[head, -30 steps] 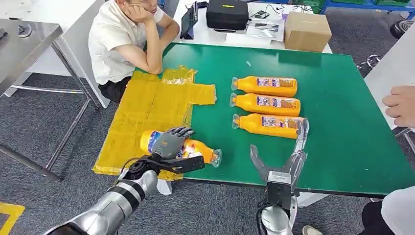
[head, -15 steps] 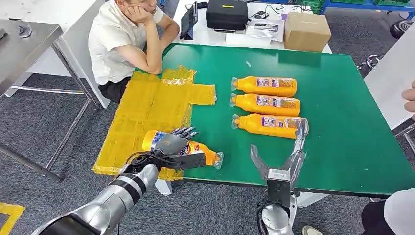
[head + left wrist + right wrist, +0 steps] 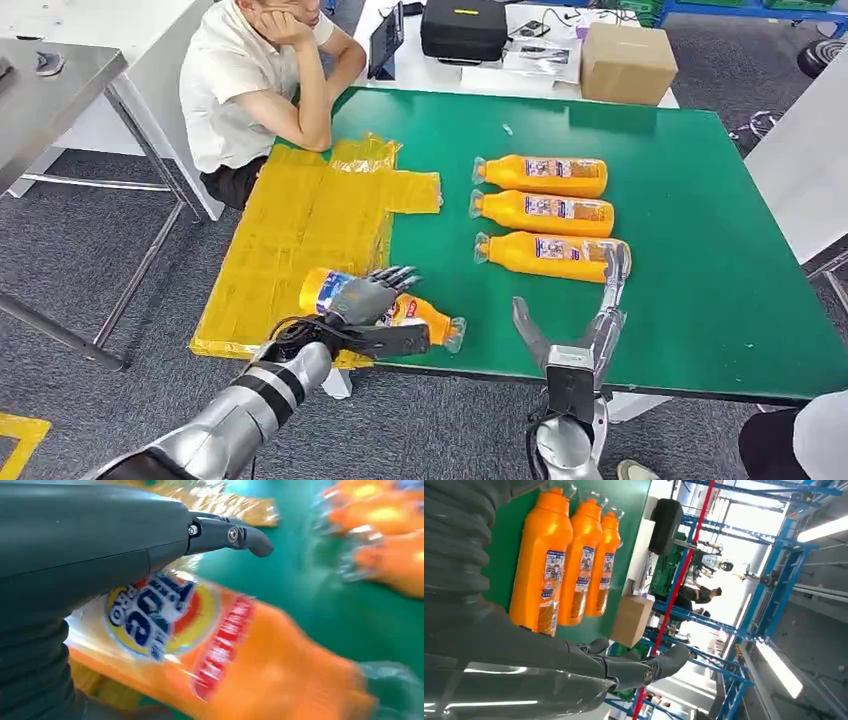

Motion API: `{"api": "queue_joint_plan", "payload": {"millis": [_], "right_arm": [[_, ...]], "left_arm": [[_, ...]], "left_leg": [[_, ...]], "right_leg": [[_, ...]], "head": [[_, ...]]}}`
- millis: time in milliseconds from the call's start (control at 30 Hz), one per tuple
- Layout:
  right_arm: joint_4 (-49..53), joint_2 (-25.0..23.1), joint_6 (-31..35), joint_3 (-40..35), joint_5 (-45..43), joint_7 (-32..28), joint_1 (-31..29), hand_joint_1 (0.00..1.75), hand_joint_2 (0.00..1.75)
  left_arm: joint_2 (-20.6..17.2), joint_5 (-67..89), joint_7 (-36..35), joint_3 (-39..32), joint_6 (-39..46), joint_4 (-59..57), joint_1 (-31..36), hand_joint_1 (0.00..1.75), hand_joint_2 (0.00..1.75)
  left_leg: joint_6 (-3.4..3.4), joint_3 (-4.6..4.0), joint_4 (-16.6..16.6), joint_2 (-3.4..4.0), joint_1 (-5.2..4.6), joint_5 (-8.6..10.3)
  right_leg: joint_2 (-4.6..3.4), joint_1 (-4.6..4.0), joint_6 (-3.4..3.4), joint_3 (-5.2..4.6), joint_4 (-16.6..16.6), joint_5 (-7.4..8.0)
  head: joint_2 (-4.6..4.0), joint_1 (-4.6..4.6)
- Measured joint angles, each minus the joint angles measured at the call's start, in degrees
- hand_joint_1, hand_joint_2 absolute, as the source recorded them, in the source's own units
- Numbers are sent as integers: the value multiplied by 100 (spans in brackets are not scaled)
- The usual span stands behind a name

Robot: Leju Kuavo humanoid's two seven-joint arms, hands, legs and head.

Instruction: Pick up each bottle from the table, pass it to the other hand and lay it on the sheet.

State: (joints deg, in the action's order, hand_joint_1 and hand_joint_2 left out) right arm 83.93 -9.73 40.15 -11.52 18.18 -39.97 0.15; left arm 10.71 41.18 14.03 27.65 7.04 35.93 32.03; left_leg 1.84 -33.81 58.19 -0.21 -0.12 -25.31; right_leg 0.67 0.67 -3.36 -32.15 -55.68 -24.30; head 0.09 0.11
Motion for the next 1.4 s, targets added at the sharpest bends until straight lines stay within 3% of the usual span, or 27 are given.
{"api": "queue_joint_plan", "payload": {"millis": [600,867,1033,1233,1400], "right_arm": [[2,11,2,44,188,0,50,0,175],[9,7,2,177,1229,0,127,0,175],[42,0,2,516,2429,-2,252,0,175],[771,46,7,752,1746,-2,528,0,175],[1553,-76,7,846,1322,-5,746,0,175]], "left_arm": [[-6,-4,-44,645,2,1323,-348,0,175],[-149,-387,-37,1010,64,2023,-549,0,175],[-146,-1649,573,920,608,3016,-1232,0,175],[-122,-2871,534,918,1151,4480,-2107,0,175],[-92,-3686,372,831,1528,4763,-2462,0,175]], "left_leg": [[0,-16,1,-1,0,0],[0,-18,0,0,1,-1],[-1,-21,1,0,0,-2],[0,-47,1,0,-7,-4],[-1,-45,0,1,-5,-3]], "right_leg": [[1,0,0,-15,0,0],[0,-1,0,-18,0,0],[0,0,0,-22,0,-1],[0,5,-1,-49,1,-2],[0,4,0,-51,0,-1]], "head": [[0,2],[0,0],[0,0],[0,2],[0,0]]}}
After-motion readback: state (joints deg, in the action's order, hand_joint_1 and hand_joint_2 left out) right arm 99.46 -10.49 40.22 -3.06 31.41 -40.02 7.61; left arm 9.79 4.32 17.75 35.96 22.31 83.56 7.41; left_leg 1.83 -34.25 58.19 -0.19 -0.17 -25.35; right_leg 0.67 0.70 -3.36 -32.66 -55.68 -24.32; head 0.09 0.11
